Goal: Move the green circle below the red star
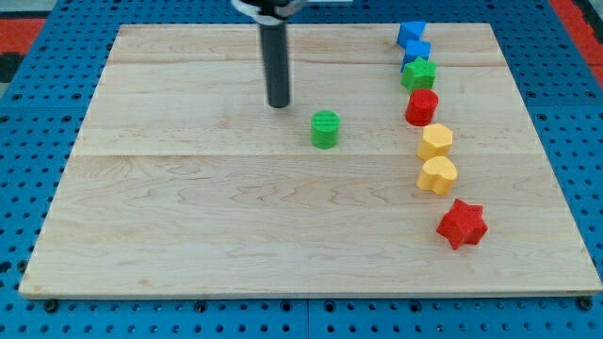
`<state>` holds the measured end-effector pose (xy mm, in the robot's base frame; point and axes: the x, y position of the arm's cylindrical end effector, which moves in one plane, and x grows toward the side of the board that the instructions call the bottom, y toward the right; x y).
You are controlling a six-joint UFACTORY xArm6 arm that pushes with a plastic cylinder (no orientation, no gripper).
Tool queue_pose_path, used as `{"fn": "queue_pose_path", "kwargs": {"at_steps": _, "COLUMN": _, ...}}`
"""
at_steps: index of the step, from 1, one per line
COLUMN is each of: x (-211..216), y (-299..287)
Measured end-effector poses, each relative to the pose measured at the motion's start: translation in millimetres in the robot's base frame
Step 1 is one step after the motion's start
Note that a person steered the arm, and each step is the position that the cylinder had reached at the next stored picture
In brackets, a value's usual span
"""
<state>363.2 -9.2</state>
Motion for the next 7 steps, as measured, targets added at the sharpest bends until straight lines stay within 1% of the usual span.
{"fn": "queue_pose_path", "kwargs": {"at_steps": 1, "x": 56, "y": 15}}
{"fn": "queue_pose_path", "kwargs": {"at_steps": 2, "x": 114, "y": 15}}
{"fn": "queue_pose_path", "kwargs": {"at_steps": 3, "x": 119, "y": 1}}
{"fn": "queue_pose_path", "kwargs": {"at_steps": 4, "x": 105, "y": -16}}
{"fn": "queue_pose_path", "kwargs": {"at_steps": 5, "x": 98, "y": -23}}
{"fn": "queue_pose_path", "kwargs": {"at_steps": 6, "x": 56, "y": -24}}
{"fn": "queue_pose_path", "kwargs": {"at_steps": 7, "x": 34, "y": 20}}
